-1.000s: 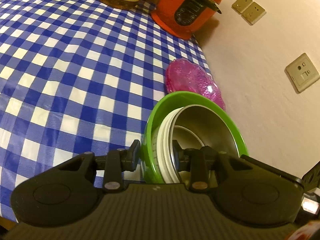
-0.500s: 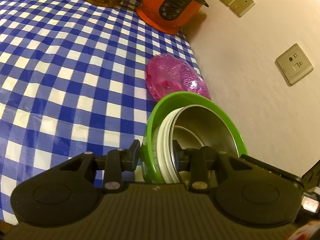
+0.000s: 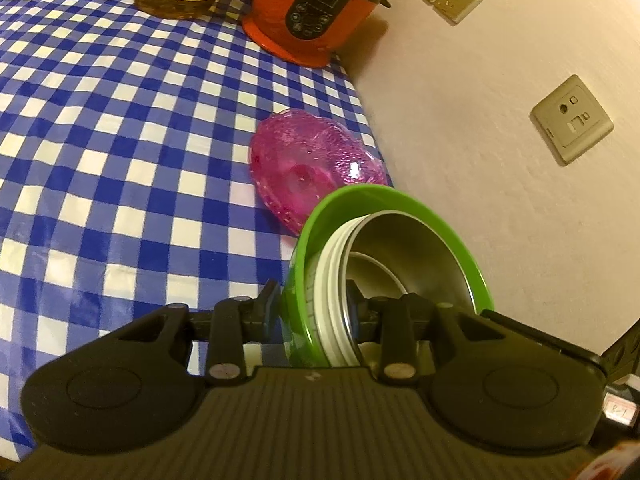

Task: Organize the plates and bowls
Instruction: 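Carry the nested bowls with both tools toward the pink dish stack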

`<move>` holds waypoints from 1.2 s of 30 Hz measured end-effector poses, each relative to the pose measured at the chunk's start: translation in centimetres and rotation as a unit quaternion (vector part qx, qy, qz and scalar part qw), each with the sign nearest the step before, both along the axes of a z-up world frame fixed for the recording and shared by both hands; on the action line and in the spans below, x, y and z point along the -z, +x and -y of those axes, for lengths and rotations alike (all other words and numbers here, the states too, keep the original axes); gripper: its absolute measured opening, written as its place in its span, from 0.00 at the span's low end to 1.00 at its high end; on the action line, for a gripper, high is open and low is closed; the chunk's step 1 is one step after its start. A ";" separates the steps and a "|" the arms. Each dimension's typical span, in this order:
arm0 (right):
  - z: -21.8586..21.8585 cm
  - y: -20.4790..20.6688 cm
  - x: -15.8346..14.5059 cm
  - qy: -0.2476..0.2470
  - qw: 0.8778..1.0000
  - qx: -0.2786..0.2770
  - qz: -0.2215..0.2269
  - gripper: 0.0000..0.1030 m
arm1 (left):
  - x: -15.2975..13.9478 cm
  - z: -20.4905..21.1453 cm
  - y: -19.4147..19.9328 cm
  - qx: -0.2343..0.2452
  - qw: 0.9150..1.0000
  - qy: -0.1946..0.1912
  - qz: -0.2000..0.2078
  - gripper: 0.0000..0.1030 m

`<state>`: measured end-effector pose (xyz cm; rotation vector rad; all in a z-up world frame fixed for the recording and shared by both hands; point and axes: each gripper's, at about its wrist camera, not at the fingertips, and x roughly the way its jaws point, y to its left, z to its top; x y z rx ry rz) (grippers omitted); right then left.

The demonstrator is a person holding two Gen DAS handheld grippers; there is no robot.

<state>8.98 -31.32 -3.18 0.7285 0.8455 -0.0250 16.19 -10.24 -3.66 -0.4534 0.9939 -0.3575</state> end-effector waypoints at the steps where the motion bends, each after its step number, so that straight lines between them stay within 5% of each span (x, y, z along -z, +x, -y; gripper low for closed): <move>1: 0.2 0.0 0.0 0.000 1.000 0.002 0.001 0.30 | -0.1 0.2 0.1 0.002 1.000 0.000 0.000 0.29; 36: 3.2 7.4 -0.1 -0.008 1.000 0.001 0.015 0.30 | -0.2 2.4 8.3 0.011 1.000 -0.013 0.003 0.29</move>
